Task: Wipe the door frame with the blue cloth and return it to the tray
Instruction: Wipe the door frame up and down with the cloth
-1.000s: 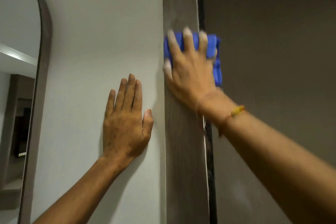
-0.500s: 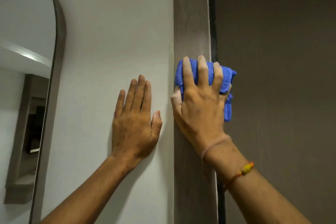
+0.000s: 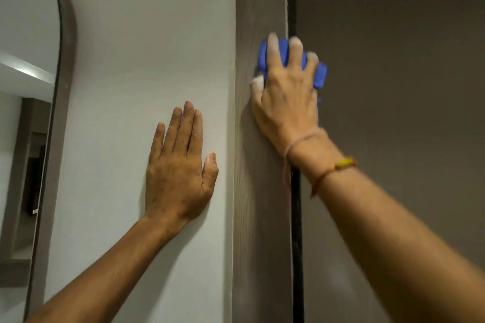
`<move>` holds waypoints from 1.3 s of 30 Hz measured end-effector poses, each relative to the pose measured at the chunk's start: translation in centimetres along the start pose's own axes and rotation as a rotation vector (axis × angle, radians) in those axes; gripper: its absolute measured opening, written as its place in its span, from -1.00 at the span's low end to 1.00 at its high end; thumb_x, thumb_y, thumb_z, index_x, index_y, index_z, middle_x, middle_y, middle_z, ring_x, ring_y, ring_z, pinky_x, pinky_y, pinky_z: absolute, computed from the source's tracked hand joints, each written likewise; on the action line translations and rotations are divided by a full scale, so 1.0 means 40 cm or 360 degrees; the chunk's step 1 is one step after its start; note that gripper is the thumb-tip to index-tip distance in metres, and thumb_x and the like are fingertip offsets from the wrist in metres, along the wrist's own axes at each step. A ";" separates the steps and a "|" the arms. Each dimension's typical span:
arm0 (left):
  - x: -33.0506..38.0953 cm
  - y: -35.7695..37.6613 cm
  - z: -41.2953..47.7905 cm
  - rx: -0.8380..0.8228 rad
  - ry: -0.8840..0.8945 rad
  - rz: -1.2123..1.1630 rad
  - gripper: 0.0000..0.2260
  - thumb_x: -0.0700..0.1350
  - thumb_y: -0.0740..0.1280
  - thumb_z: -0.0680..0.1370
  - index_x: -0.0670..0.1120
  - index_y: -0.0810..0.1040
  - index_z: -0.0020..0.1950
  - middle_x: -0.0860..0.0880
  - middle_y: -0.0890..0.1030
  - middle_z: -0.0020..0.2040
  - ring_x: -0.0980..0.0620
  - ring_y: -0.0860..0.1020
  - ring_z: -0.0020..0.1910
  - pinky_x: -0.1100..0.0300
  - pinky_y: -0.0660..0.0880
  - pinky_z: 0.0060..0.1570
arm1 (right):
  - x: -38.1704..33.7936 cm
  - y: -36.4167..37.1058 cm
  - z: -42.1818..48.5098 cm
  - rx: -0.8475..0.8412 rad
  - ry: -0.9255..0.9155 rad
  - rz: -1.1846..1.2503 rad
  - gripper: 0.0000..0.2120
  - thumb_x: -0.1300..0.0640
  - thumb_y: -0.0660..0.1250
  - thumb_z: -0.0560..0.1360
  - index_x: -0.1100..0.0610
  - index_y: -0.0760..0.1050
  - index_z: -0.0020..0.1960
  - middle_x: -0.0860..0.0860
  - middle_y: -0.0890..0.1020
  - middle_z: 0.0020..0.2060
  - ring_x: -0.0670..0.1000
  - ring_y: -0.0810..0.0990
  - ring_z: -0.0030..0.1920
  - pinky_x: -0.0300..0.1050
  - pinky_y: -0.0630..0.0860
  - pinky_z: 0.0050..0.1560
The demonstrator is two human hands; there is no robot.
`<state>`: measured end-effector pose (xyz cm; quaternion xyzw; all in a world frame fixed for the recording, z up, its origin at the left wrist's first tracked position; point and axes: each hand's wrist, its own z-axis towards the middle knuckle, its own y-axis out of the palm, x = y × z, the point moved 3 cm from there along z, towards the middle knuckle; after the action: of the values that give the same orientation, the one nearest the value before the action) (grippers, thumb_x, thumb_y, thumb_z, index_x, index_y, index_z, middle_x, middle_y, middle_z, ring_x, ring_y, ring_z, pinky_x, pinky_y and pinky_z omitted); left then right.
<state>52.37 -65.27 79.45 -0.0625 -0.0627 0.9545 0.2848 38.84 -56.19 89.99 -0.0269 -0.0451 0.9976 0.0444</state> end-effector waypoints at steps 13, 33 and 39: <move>0.001 -0.002 0.000 -0.0016 -0.0001 0.0016 -0.39 0.06 -0.04 0.52 -0.16 -0.05 0.52 -0.14 -0.01 0.56 -0.05 -0.06 0.54 -0.04 -0.05 0.51 | 0.018 0.012 -0.128 -0.0088 0.0027 0.0054 -0.40 0.05 0.08 0.52 0.08 -0.03 0.51 0.18 0.10 0.49 0.27 0.13 0.41 0.24 0.36 0.30; -0.005 0.003 0.002 0.0008 0.0007 0.0008 -0.39 0.07 -0.05 0.52 -0.15 -0.06 0.52 -0.12 -0.02 0.55 -0.03 -0.07 0.53 -0.04 -0.05 0.50 | -0.031 0.015 0.071 -0.0039 -0.0117 -0.0119 -0.41 -0.17 0.02 0.57 0.03 -0.02 0.51 0.16 0.11 0.50 0.31 0.01 0.47 0.57 0.10 0.31; -0.007 0.009 0.002 0.0009 0.0008 0.0022 -0.39 0.07 -0.04 0.52 -0.13 -0.09 0.52 -0.10 -0.06 0.55 -0.01 -0.10 0.53 -0.01 -0.08 0.50 | -0.053 0.018 0.075 0.0020 -0.0064 -0.0132 -0.43 -0.12 0.03 0.58 0.05 0.00 0.51 0.16 0.13 0.49 0.30 0.02 0.48 0.52 0.12 0.33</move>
<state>52.40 -65.72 79.49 -0.0645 -0.0588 0.9564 0.2786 40.69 -57.35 93.00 -0.0048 -0.0407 0.9956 0.0848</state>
